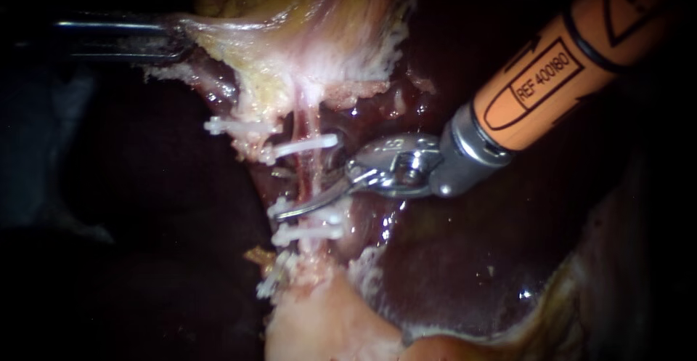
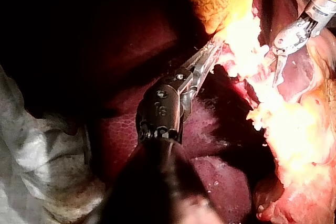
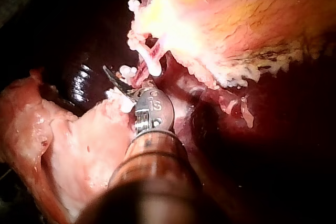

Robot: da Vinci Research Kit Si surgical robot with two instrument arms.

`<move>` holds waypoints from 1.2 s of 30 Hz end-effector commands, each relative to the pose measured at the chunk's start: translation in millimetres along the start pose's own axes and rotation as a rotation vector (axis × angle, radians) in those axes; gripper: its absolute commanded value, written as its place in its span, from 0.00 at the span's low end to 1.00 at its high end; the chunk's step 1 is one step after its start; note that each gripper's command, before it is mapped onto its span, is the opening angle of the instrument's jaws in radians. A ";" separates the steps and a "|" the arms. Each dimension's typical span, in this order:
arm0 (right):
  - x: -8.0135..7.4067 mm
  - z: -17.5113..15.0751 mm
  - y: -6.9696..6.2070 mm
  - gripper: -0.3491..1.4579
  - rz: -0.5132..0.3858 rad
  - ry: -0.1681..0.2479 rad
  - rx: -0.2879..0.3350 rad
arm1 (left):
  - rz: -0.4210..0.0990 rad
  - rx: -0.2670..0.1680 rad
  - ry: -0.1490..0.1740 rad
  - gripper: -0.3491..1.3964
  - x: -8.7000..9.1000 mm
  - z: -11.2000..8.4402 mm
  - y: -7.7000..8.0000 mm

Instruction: Go to the cutting position right tube

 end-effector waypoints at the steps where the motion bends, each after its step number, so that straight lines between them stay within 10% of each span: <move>1: 0.2 0.3 0.1 0.91 0.000 0.008 0.002 | 0.000 0.000 0.000 0.00 0.0 0.0 0.0; 16: 1.4 1.9 -0.2 0.90 0.007 0.067 0.004 | 0.000 0.000 0.000 0.00 0.0 0.0 0.0; 36: 6.3 1.3 -6.6 0.88 0.030 0.149 0.134 | 0.000 0.000 0.000 0.00 0.0 0.0 0.0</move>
